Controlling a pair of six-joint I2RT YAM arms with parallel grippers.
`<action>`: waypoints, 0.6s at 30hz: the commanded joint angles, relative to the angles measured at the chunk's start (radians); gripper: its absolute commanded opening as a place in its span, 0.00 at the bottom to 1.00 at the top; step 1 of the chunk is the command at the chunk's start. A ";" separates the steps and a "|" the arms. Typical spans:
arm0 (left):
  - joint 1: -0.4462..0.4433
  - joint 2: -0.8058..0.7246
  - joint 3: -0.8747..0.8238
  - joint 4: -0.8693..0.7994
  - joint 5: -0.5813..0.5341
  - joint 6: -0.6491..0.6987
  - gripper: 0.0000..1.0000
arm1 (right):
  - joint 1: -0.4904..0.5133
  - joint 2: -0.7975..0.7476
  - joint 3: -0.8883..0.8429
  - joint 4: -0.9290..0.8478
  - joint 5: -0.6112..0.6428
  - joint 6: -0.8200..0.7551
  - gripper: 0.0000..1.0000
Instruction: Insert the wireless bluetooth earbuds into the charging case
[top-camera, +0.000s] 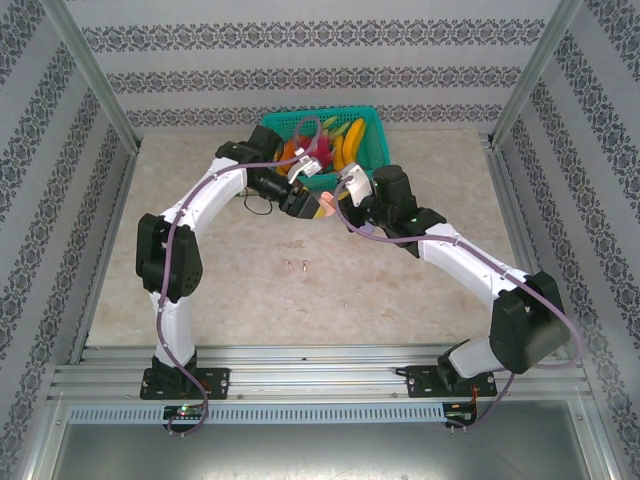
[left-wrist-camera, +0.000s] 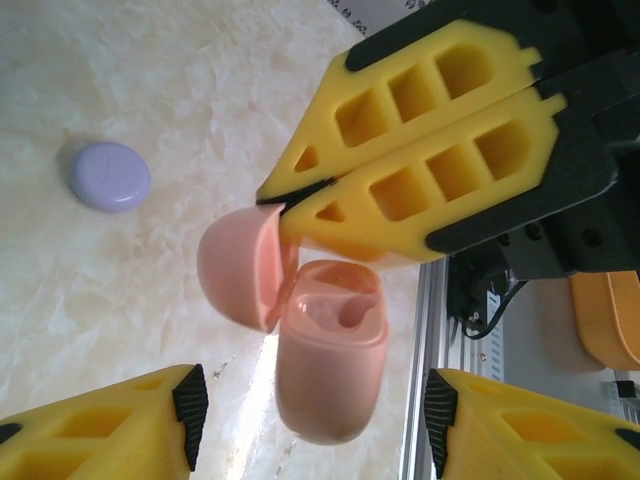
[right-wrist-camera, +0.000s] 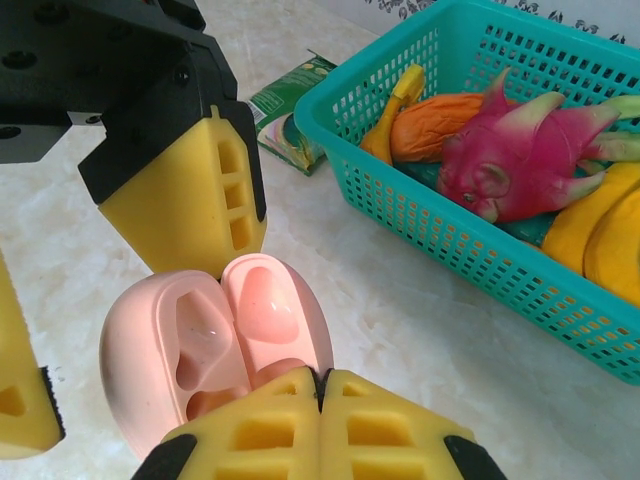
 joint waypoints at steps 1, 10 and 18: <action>0.008 0.017 0.043 -0.045 0.050 0.037 0.59 | 0.004 -0.016 0.029 0.006 -0.027 0.011 0.00; 0.009 0.040 0.056 -0.061 0.067 0.045 0.56 | 0.010 -0.002 0.038 0.013 -0.034 0.012 0.00; 0.007 0.068 0.090 -0.089 0.077 0.058 0.53 | 0.019 0.010 0.046 0.006 -0.038 0.004 0.00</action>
